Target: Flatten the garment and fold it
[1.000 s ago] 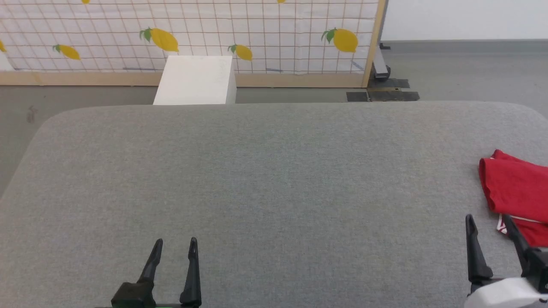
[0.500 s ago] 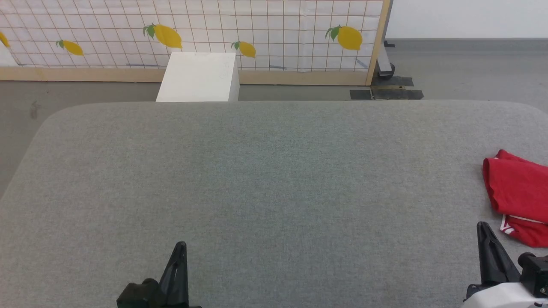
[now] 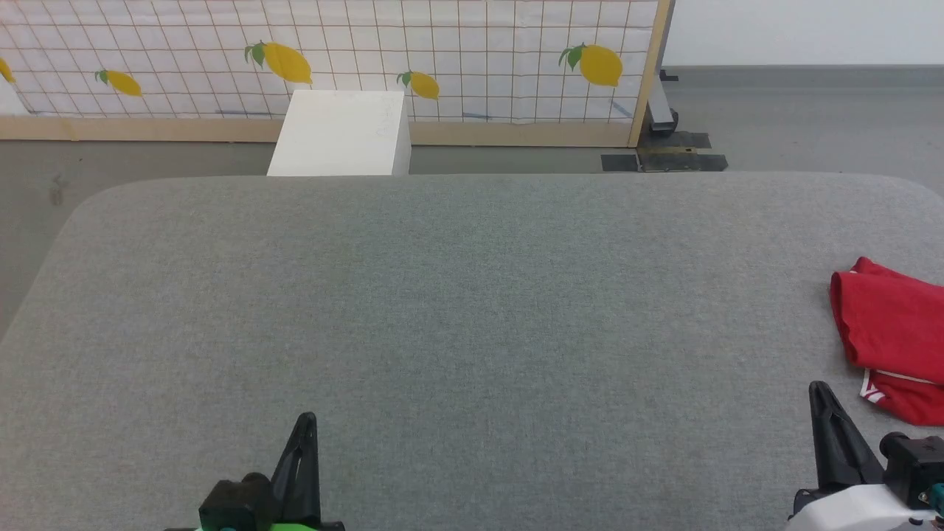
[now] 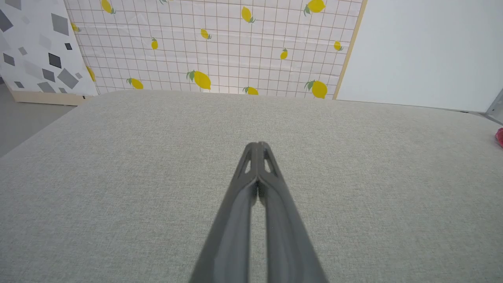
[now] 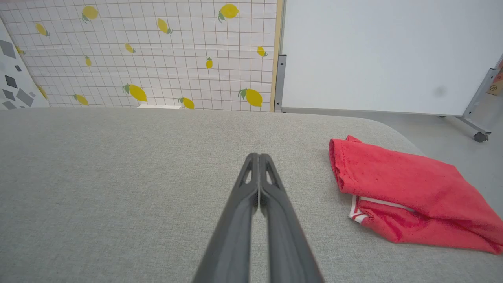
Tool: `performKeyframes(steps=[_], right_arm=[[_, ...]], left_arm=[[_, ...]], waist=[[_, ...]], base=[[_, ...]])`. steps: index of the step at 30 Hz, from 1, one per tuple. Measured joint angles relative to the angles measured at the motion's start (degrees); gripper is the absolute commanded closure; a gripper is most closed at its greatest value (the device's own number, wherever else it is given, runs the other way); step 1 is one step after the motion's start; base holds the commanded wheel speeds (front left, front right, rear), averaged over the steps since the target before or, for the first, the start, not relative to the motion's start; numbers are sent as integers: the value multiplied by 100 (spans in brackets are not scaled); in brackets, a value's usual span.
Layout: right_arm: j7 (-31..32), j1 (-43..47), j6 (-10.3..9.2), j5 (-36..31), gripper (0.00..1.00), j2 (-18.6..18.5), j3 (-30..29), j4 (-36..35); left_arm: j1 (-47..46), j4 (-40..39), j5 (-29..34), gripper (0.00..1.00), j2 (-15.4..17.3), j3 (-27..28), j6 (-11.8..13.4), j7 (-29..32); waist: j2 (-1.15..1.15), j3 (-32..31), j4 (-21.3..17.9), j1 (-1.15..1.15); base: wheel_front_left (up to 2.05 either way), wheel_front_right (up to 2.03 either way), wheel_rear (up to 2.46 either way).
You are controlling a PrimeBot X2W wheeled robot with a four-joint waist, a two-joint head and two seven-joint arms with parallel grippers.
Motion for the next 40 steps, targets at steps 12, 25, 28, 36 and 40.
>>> performKeyframes(steps=[12,25,28,36,40], right_arm=[[58,-112,0,-9,100,0,99,10],[127,-225,0,-45,100,0,221,27],[138,-228,0,-45,100,0,244,29],[183,-309,0,-52,100,0,344,37],[210,-344,0,-58,100,0,372,38]], left_arm=[[-111,16,188,100,-89,155,-101,138],[-234,38,352,100,-153,330,-192,287],[-248,45,369,100,-178,356,-209,335],[-348,63,557,100,-258,485,-282,458],[-376,69,605,100,-281,531,-305,483]], waist=[[0,2,-12,0],[0,5,-26,0],[0,6,-29,0],[0,8,-40,0],[0,8,-43,0]], base=[[0,0,0],[0,0,0],[0,0,0],[0,0,0],[0,0,0]])
